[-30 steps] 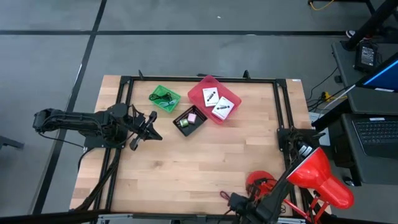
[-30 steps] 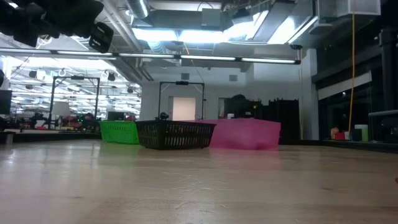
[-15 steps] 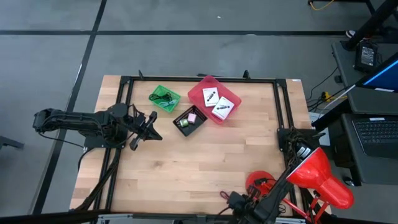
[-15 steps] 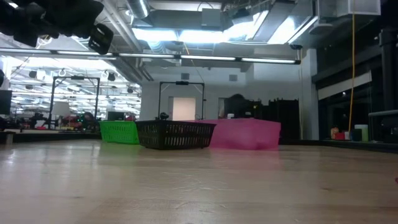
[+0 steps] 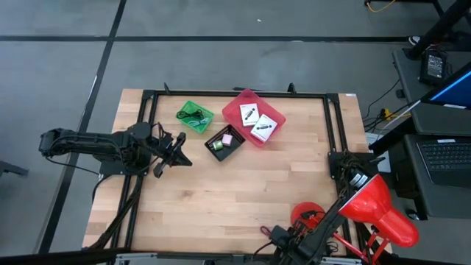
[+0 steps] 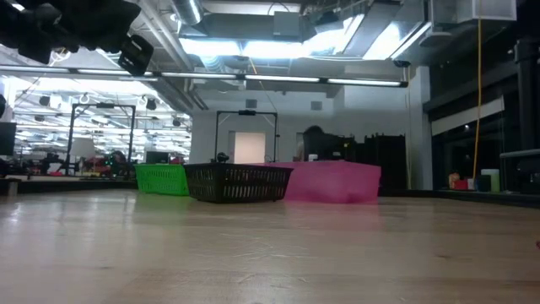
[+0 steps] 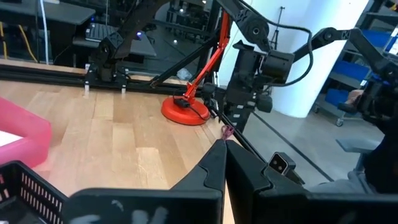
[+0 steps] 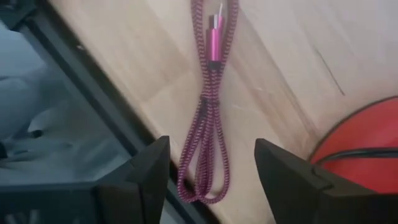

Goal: Pick and place items into bin
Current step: Put the pink charger cable into the green bin

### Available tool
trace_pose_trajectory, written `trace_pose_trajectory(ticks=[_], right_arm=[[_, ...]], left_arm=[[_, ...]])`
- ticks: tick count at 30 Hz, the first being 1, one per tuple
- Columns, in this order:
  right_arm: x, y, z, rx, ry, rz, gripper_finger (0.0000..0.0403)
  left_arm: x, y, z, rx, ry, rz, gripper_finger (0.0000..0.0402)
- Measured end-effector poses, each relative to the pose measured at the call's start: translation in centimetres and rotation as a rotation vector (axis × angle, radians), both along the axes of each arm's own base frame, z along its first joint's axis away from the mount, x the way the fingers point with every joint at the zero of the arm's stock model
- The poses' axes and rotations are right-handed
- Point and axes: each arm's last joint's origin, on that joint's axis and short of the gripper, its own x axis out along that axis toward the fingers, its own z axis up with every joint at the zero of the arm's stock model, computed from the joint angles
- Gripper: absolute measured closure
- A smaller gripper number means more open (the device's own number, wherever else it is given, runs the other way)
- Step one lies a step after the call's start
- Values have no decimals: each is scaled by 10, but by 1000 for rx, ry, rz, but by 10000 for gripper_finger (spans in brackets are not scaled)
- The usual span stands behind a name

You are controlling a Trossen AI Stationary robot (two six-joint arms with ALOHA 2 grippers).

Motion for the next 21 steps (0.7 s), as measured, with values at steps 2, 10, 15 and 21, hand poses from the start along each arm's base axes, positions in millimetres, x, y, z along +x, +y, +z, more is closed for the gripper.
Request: trace_pose_trajectory(ticks=[2, 10, 15, 21], right_arm=[[-1, -1, -4, -6, 5, 0, 190], [-2, -3, -20, 8, -7, 0, 189], [-7, -8, -32, -9, 5, -3, 189], [-10, -14, -43, -14, 4, -5, 189]], left_arm=[[0, 0, 0, -5, 2, 0, 399], [0, 0, 0, -23, 10, 1, 396], [0, 0, 0, -23, 10, 1, 399], [0, 0, -1, -24, 19, 1, 397]])
